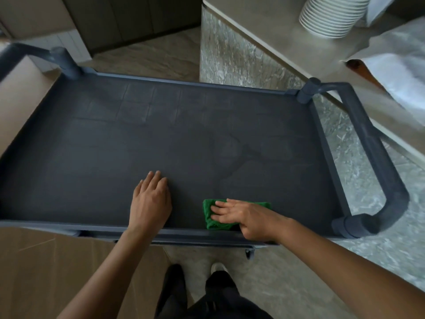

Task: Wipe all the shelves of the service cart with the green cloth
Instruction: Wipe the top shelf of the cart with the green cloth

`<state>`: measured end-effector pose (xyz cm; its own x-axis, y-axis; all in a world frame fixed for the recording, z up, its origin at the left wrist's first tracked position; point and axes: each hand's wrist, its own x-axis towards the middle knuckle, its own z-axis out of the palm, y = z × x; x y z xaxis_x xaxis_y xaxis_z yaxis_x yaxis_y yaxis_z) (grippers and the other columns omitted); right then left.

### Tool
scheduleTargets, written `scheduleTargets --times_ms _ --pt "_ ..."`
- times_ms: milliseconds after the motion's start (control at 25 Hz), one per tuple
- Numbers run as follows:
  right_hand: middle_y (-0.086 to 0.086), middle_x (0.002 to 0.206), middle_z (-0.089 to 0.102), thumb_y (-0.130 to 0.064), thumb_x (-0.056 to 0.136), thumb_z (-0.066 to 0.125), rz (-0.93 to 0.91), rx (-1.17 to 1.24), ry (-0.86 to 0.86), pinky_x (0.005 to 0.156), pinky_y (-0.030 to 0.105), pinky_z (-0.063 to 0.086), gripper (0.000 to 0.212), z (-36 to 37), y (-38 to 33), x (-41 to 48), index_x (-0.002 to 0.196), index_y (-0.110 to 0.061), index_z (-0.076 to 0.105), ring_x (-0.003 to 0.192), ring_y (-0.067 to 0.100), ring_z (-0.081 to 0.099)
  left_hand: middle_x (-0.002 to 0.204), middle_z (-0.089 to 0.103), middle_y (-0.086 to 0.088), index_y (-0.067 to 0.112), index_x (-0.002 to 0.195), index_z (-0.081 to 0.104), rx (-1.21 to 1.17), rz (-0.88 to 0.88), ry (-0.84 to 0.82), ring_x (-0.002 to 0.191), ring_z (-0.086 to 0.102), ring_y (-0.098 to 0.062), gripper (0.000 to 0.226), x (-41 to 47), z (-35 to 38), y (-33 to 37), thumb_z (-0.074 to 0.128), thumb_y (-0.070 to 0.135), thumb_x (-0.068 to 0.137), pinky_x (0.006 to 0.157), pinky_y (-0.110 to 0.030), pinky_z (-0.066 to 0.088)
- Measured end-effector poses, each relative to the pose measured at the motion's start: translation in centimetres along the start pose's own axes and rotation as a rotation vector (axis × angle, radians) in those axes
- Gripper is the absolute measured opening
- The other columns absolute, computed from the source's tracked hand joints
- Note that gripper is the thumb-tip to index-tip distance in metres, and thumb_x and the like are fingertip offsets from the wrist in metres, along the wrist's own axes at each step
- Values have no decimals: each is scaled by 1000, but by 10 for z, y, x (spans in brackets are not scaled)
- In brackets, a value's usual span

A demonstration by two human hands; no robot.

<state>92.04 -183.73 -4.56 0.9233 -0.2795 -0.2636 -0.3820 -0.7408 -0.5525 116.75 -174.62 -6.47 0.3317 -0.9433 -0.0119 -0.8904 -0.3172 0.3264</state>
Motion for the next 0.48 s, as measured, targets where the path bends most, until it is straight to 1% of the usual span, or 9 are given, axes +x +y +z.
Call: scheduleTargets --times_ms 80,160,240,280,360,400,480 --pt "-1 153 28 19 71 38 -27 19 -10 117 19 1 80 2 7 -2 144 -14 38 142 1 10 153 32 -11 8 141 45 -43 17 17 146 19 -24 42 -5 12 25 34 22 102 119 -37 13" --pt "-1 153 28 17 72 38 -31 74 -16 116 16 0 78 5 12 -1 143 -14 39 141 -1 9 156 27 -7 11 145 38 -32 -3 26 147 14 -20 45 -8 23 39 31 26 103 119 -35 10" --pt "-3 153 29 9 78 41 -29 128 2 115 14 -1 69 9 15 0 143 -15 40 140 -3 9 157 24 -4 14 149 32 -9 -43 40 147 9 -16 49 -9 28 38 28 31 102 119 -35 7" --pt "-4 153 28 3 84 45 -36 139 12 115 15 -1 62 11 15 0 143 -16 40 141 -3 9 158 21 -2 15 150 28 -4 -64 33 147 6 -14 51 -8 28 36 26 34 102 119 -35 5" --pt "-5 154 27 -10 94 50 -67 129 25 117 20 0 52 14 17 3 144 -17 38 143 0 10 160 14 2 21 152 21 32 -75 -18 147 -2 -10 54 -6 29 31 21 40 101 119 -34 1" --pt "-4 153 27 -13 95 51 -86 107 35 118 22 1 50 15 19 5 144 -16 38 143 3 11 160 11 4 23 153 18 61 -64 -48 146 -5 -10 55 -4 31 32 19 42 101 119 -33 -1" --pt "-2 153 29 -12 96 52 -137 32 67 118 23 3 50 16 22 9 143 -15 38 144 8 15 160 5 5 25 153 13 102 -40 -97 146 -8 -9 56 -4 32 33 18 44 101 119 -34 -2"
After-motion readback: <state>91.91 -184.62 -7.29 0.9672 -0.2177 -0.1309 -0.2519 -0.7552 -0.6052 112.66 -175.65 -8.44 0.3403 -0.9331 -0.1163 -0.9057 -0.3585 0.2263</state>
